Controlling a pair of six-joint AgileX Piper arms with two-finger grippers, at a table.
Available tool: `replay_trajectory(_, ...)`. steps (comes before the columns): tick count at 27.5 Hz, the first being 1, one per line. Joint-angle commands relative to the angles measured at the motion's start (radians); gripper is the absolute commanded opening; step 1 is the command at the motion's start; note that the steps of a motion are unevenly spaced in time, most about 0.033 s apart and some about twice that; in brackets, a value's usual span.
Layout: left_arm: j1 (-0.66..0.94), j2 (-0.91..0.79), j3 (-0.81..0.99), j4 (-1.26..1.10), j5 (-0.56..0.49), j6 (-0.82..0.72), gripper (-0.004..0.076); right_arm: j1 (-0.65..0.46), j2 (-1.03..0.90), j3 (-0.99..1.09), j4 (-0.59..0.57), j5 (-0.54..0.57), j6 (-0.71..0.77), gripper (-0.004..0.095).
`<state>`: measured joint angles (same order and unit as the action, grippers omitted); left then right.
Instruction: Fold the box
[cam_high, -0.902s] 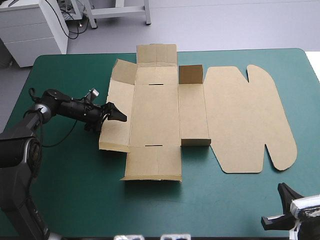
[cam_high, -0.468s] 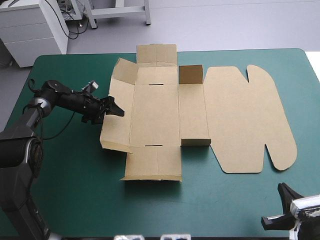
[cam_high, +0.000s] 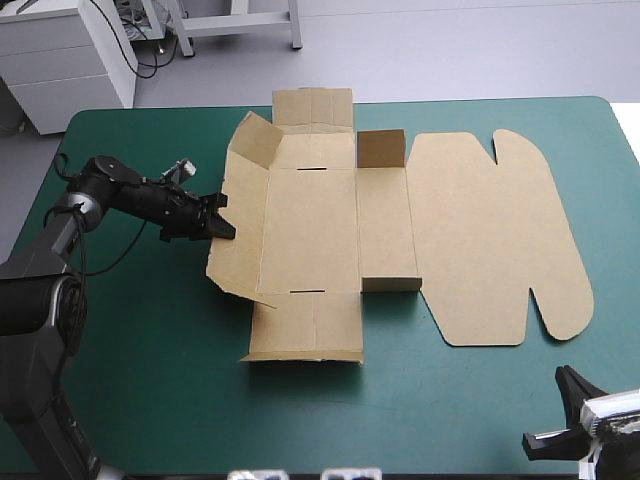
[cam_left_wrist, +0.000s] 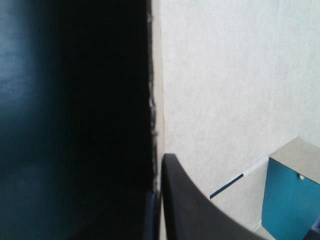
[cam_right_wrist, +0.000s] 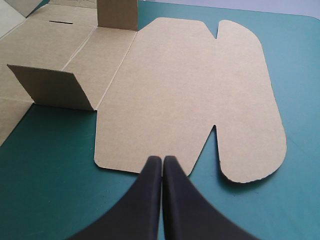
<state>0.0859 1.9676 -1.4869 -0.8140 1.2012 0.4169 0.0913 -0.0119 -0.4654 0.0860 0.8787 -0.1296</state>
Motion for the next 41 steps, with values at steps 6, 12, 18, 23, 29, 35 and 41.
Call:
replay_trajectory(6, -0.004, -0.051, -0.027, 0.05, 0.096, -0.012, -0.0008, 0.003, 0.025, -0.031, 0.001, -0.075, -0.007, 0.0)
replay_trajectory(12, -0.011, -0.092, -0.089, 0.248, 0.096, 0.002, -0.0008, 0.003, 0.025, -0.031, 0.002, -0.075, -0.007, 0.0)
replay_trajectory(18, -0.07, -0.14, -0.248, 0.506, 0.09, 0.076, -0.0008, 0.003, 0.029, -0.031, 0.039, -0.094, 0.095, 0.0)
replay_trajectory(23, -0.18, -0.155, -0.367, 0.541, 0.089, 0.282, -0.0008, 0.003, 0.029, -0.031, 0.043, -0.096, 0.061, 0.0)
replay_trajectory(29, -0.363, -0.151, -0.497, 0.82, 0.088, 0.357, -0.0008, 0.003, 0.029, -0.031, 0.045, -0.094, 0.061, 0.0)
replay_trajectory(35, -0.521, -0.151, -0.516, 1.099, 0.084, 0.551, -0.0008, 0.003, 0.029, -0.029, 0.047, -0.088, 0.061, 0.0)
replay_trajectory(41, -0.682, -0.151, -0.516, 1.217, 0.071, 0.563, -0.0008, 0.003, 0.029, -0.029, 0.051, -0.08, 0.061, 0.0)
